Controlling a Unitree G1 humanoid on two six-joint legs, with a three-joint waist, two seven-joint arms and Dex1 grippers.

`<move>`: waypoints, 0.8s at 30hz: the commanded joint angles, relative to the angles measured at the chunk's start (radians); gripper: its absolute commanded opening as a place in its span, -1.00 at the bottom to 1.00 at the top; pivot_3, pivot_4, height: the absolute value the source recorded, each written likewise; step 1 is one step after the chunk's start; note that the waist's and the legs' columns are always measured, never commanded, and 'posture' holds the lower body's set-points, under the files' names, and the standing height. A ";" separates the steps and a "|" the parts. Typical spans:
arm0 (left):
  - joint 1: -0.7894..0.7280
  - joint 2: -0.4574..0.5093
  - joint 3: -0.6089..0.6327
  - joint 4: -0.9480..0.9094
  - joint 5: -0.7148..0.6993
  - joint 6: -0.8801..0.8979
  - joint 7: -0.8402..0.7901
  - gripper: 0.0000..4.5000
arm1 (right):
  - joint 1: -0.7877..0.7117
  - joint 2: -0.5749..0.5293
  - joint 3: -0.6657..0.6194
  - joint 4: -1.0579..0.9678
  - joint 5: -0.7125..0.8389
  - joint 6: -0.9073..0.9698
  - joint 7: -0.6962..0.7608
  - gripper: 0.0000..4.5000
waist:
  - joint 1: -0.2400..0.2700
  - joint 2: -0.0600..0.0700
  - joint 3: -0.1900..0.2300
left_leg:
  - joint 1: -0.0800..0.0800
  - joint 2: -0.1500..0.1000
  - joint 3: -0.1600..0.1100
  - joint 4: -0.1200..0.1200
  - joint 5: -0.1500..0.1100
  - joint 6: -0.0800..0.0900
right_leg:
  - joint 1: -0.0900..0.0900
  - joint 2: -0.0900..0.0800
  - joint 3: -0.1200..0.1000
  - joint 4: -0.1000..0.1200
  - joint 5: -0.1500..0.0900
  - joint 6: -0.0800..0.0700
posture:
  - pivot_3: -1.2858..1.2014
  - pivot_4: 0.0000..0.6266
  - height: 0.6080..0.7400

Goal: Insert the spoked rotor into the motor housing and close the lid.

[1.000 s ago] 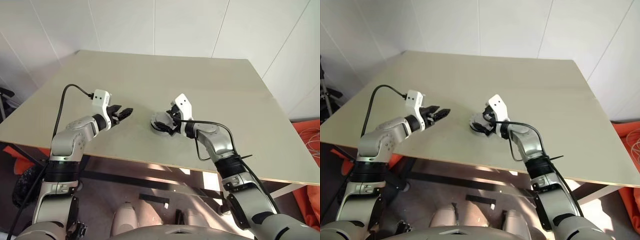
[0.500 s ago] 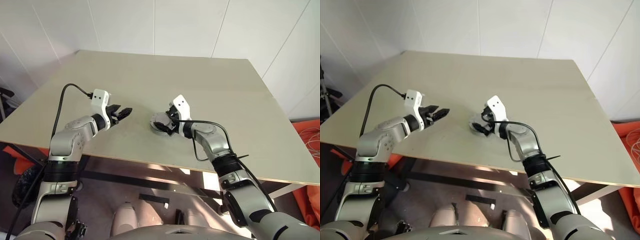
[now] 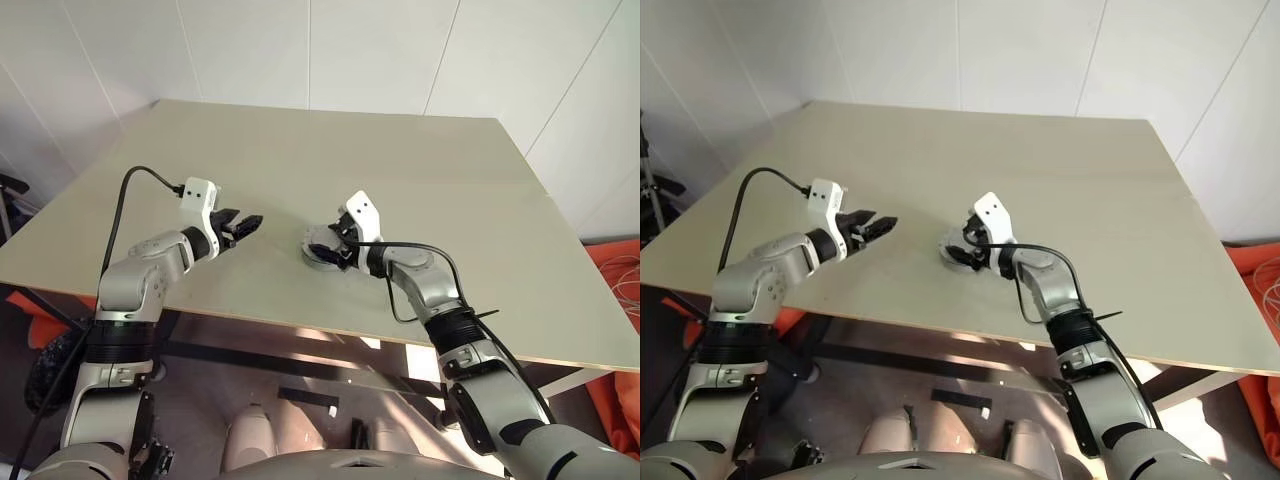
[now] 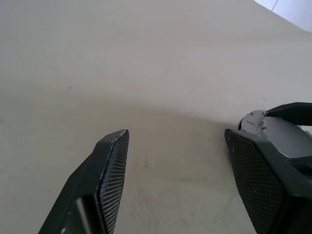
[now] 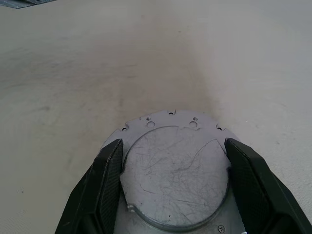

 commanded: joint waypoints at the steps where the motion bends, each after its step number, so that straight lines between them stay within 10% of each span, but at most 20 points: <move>1: -0.021 0.010 0.019 -0.021 -0.001 -0.013 -0.001 0.47 | -0.002 -0.016 -0.004 -0.019 -0.009 -0.008 0.002 0.42 | 0.000 0.000 0.000 | 0.000 0.000 0.000 0.000 0.000 0.000 | 0.000 0.000 0.000 0.000 0.000 0.000 | 0.03 -1.00 1.00; 24: -0.019 0.019 0.029 -0.027 -0.001 -0.011 0.003 0.47 | -0.028 -0.015 0.002 0.091 -0.041 -0.058 0.010 0.42 | -0.001 0.000 0.000 | 0.001 0.000 0.000 -0.001 0.000 0.000 | 0.001 0.000 0.000 0.000 -0.003 0.005 | 0.03 -1.00 1.00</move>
